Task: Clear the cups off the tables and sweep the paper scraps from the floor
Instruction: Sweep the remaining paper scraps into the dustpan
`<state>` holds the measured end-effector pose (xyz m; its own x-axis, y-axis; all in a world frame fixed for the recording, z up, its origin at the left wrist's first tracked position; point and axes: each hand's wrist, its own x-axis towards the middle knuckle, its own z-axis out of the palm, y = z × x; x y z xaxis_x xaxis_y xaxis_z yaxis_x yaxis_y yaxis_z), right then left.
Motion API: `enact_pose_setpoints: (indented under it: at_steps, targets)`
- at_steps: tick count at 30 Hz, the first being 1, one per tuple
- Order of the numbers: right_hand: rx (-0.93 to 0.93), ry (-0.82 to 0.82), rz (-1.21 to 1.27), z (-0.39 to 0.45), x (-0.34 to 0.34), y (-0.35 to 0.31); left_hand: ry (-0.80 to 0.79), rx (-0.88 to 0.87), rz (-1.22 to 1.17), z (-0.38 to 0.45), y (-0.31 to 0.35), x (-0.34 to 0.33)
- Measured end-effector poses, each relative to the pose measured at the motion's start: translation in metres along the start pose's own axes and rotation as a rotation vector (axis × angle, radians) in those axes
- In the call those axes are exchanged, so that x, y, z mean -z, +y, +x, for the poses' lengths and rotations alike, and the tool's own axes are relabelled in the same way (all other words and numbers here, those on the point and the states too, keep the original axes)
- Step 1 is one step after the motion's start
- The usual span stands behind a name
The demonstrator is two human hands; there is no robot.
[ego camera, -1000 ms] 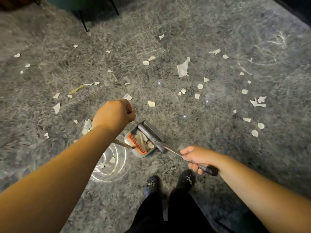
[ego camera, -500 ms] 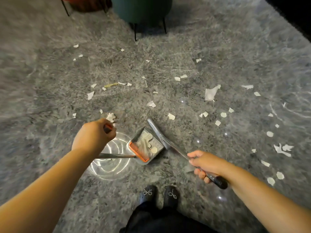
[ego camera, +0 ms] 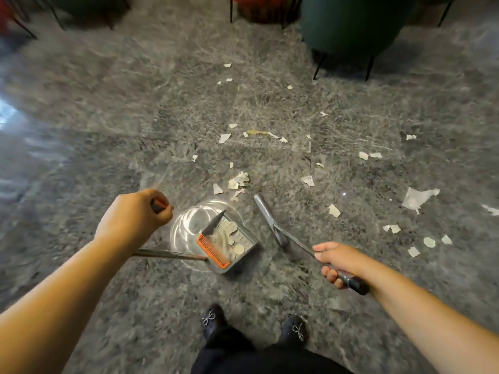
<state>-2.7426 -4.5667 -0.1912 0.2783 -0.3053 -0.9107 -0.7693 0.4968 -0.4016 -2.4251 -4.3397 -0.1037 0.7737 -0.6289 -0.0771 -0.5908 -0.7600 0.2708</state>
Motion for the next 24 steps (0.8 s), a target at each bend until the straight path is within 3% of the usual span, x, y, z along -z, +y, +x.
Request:
enact_pose_setpoints:
  at_steps: [15, 24]
  targets:
    - [-0.073, 0.048, -0.122, 0.063, -0.145, -0.038, -0.165, -0.078, 0.091, 0.052, -0.131, 0.011]
    - [-0.081, -0.073, -0.272, 0.088, -0.225, -0.044, -0.183, -0.122, 0.064, 0.087, -0.164, 0.006]
